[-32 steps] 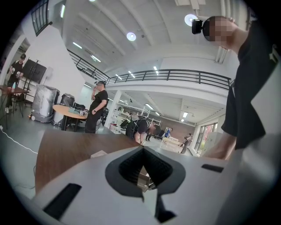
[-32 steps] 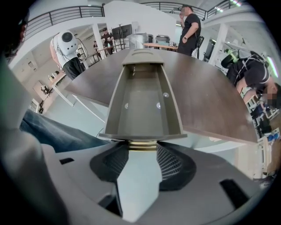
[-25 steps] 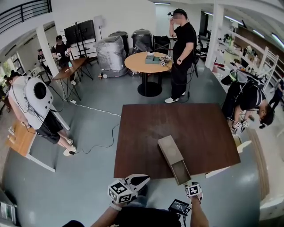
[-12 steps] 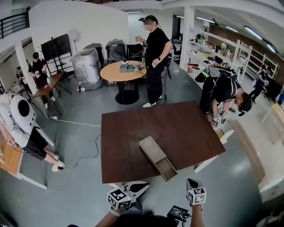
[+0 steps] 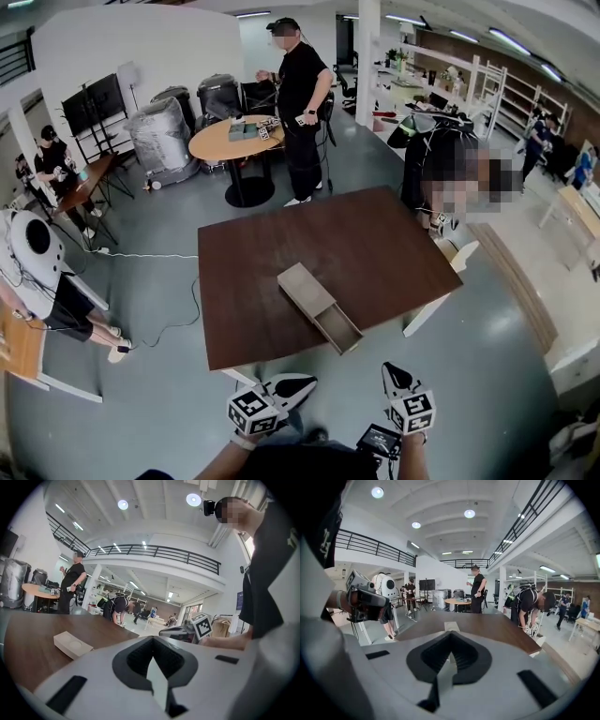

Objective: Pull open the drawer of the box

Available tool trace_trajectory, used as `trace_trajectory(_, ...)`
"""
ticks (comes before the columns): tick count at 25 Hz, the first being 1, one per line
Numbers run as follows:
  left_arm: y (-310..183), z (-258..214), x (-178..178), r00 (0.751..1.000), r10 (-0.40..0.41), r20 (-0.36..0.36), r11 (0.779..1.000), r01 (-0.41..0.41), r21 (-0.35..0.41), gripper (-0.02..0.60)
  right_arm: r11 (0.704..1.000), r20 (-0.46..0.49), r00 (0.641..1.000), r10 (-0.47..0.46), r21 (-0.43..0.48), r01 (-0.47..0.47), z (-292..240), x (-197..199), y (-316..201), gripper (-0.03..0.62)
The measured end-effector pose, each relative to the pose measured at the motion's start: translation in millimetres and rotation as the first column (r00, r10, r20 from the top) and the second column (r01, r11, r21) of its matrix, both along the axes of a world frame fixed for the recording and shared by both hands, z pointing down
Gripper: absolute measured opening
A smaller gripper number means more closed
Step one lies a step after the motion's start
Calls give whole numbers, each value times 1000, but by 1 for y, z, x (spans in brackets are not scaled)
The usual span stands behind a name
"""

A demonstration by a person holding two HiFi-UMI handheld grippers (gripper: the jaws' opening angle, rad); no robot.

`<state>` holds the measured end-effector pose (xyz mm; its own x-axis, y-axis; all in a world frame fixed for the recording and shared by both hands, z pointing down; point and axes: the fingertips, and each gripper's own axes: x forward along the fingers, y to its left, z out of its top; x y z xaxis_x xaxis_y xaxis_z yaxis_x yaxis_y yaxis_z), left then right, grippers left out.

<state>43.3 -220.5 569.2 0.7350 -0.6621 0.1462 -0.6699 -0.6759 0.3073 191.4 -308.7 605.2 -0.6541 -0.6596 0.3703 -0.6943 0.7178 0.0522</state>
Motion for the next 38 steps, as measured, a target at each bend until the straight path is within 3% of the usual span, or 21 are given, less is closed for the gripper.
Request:
trace_trajectory(9,17,-6,18,1000,14,-9,1000,-14,-5,5,1000,64,998,-18,4,18,-17,0,33,-12)
trace_trajectory(16,24,-20,8,1000,23,2,1000,-23,18,5,1000,113,993,-27,12,26,-37,-19,60,-12)
trace_trajectory(28,87,-44,-74,999,-34,-43,998,36,43,5,994,101,989,-108,46,104,-71,-121,123,-12)
trace_trajectory(38,162,-39,-135,994,-74,-77,994,80,80,5,986,47,990,-132,104,127,-76,-169,198,-12)
